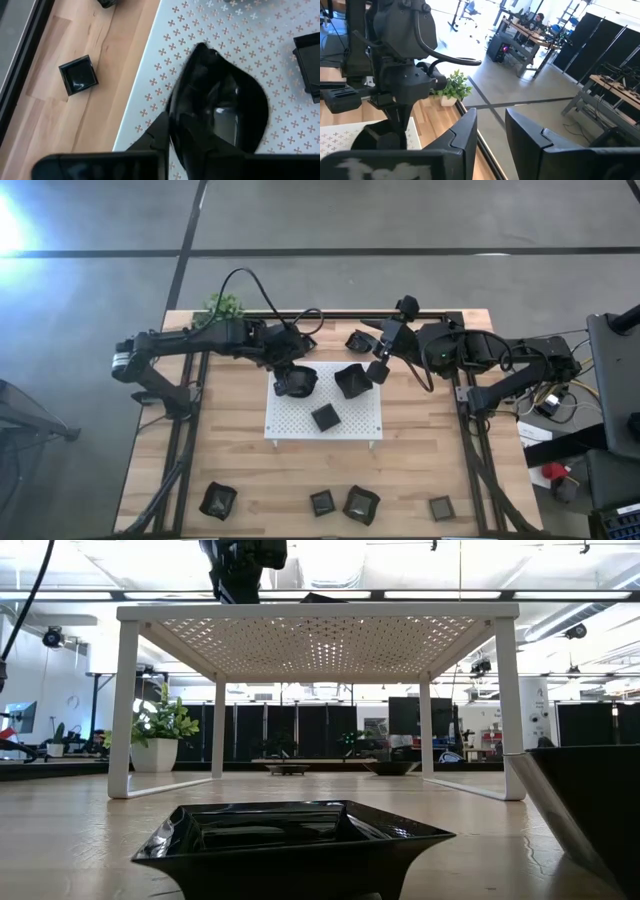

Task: Pick & Place Mini shaped plates
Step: Stack the black leaf shaped plate on top of the black leaf shaped plate on the shelf, then stack the black distorted square plate on top of the black distorted square plate on the shelf

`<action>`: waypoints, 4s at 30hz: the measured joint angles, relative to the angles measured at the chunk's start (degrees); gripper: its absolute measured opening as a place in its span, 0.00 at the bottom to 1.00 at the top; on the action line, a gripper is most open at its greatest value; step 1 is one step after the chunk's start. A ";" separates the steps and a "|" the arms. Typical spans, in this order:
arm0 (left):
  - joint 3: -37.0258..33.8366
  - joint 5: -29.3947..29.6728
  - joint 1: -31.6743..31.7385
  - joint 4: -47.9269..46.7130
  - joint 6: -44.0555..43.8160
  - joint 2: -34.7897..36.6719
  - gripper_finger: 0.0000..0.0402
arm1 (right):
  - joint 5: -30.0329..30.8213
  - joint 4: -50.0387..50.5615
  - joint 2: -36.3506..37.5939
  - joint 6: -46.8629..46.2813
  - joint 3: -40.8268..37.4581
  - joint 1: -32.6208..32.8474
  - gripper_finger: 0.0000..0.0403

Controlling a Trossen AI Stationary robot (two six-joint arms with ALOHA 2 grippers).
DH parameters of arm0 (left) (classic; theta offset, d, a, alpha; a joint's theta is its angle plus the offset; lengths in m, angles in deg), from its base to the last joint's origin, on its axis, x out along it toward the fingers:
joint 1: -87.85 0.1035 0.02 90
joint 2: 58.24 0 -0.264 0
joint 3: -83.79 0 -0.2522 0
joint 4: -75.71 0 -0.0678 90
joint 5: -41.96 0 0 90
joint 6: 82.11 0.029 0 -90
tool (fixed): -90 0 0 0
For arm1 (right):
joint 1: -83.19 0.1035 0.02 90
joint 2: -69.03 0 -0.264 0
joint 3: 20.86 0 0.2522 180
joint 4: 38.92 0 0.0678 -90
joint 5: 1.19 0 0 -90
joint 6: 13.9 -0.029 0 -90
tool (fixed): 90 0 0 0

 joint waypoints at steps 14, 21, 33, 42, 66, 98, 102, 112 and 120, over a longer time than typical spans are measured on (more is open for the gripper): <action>1.23 0.00 0.00 0.11 1.88 0.16 0.15 | 0.02 -0.02 0.00 0.02 0.00 0.00 0.23; 3.04 4.86 -0.82 -1.56 2.90 3.22 0.13 | 0.18 -0.04 0.00 0.83 0.00 0.00 0.20; 2.68 8.87 -11.61 -6.83 -1.27 10.38 0.00 | 0.39 0.02 0.46 1.26 -0.02 -0.02 0.02; -0.11 12.38 -26.49 -11.65 -11.00 11.04 0.00 | 0.35 0.02 0.74 1.28 -0.02 -0.02 0.02; -17.58 10.73 -54.88 -8.41 -37.01 10.99 0.00 | -5.01 0.50 0.74 -0.16 -0.02 0.22 0.02; -32.57 2.59 -60.17 10.51 -29.49 10.86 0.01 | -35.55 10.86 0.74 -1.49 -0.07 0.17 0.02; -33.41 2.58 -60.17 13.81 -28.97 10.86 0.05 | -35.56 10.86 0.74 -1.35 -0.07 0.22 0.02; -37.69 -0.36 -60.48 21.26 -28.10 10.86 0.18 | -35.56 10.84 0.74 -1.95 -0.07 0.22 0.02; -41.40 -1.53 -60.54 25.41 -29.00 10.86 0.19 | -35.54 10.87 0.74 -1.95 -0.07 0.22 0.02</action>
